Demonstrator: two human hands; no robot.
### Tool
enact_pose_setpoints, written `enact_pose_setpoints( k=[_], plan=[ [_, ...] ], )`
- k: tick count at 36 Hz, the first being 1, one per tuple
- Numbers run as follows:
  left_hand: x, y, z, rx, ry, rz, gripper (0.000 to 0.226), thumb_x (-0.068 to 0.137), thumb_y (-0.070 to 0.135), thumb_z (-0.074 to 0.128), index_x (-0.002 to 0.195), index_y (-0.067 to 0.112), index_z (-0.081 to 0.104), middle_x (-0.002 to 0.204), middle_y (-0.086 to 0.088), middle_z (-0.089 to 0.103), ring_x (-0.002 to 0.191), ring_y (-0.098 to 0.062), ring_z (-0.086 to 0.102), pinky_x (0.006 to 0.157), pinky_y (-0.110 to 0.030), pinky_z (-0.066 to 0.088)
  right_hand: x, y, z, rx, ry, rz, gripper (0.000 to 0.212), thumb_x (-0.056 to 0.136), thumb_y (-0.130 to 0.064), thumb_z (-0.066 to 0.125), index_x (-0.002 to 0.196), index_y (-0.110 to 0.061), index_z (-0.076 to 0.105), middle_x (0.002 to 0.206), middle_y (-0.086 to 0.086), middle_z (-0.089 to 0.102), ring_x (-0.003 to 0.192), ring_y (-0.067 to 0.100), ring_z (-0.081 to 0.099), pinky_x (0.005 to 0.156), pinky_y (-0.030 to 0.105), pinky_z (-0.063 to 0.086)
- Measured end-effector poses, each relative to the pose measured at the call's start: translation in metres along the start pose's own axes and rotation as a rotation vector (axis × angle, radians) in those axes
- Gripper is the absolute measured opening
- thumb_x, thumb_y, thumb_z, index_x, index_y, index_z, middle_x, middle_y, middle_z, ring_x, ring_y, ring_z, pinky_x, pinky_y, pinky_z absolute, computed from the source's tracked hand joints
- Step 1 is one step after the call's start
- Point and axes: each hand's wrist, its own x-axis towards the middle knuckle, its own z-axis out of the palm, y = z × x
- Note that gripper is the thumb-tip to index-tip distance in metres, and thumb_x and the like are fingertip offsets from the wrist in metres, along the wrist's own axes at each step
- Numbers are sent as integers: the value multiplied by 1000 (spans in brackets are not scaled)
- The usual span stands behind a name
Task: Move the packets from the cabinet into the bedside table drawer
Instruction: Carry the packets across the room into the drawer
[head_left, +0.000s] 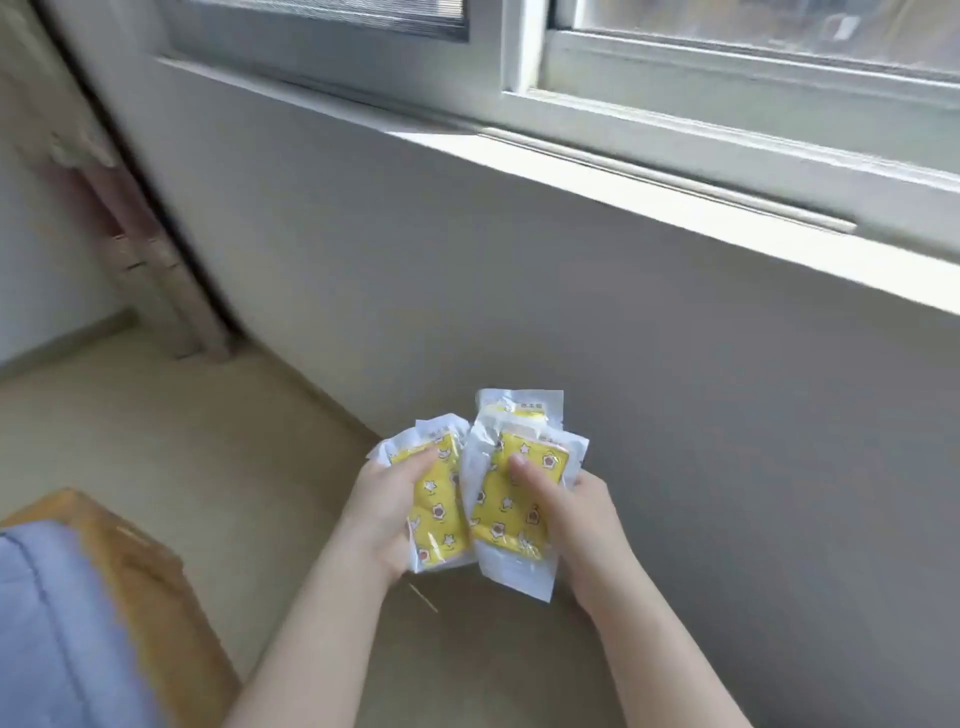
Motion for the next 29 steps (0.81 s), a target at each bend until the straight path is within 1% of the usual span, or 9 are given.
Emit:
enact_pose_setpoints(
  k=[3,5,9,13,15,18,23,27,29],
  plan=[
    [19,26,-41,-108,146,31,12,94,10,53,85,16,57,62,-10,69,57,-28,67,62,-43,55,33,-1,54,-91,-120,8,6,82,-19,70,84,-14,71,87,6,75,83,24,72,79,42,57],
    [32,42,-64,-158,230,57,10,93,11,55,86,18,56,70,-13,68,67,-29,65,71,-45,52,55,0,87,-157,-184,10,10,81,-24,71,85,-15,72,87,5,75,84,24,72,83,45,56],
    [67,78,-108,-232,351,112,13,90,12,59,100,19,55,84,-15,67,67,-28,66,62,-42,55,106,0,153,-282,-263,-62,14,79,-32,73,87,-22,67,87,-3,74,85,19,71,84,46,55],
    [108,123,-139,-272,402,162,10,87,11,63,90,18,56,73,-11,69,55,-26,68,49,-39,55,164,-11,217,-318,-330,-104,29,73,-36,75,93,-23,58,91,-4,72,87,18,70,83,46,55],
    [130,147,-154,-278,432,176,12,86,9,64,92,16,58,73,-12,70,57,-27,68,50,-42,56,194,-21,249,-343,-373,-107,26,75,-34,75,92,-23,59,90,-4,72,86,17,70,83,45,56],
    [157,186,-179,-277,494,196,22,83,6,67,103,12,61,83,-16,71,65,-30,70,54,-44,56,231,-37,298,-358,-453,-101,19,78,-29,74,90,-22,62,86,-4,73,83,17,71,82,45,56],
    [191,237,-230,-322,643,253,15,80,-2,68,82,12,63,60,-6,70,50,-22,68,45,-35,55,274,-50,387,-434,-595,-83,8,81,-28,72,83,-21,67,81,-3,74,78,16,71,81,43,57],
    [217,265,-287,-341,760,265,16,77,-2,71,88,9,65,58,-4,70,48,-19,67,39,-27,50,302,-46,458,-498,-694,-57,10,81,-26,72,74,-19,68,74,-4,74,75,16,72,79,42,57],
    [234,280,-318,-353,799,266,17,76,-3,72,91,6,66,64,-8,71,52,-22,69,44,-29,52,319,-41,496,-520,-729,-39,11,81,-26,72,75,-17,68,74,-2,74,76,19,72,79,44,57]
  ],
)
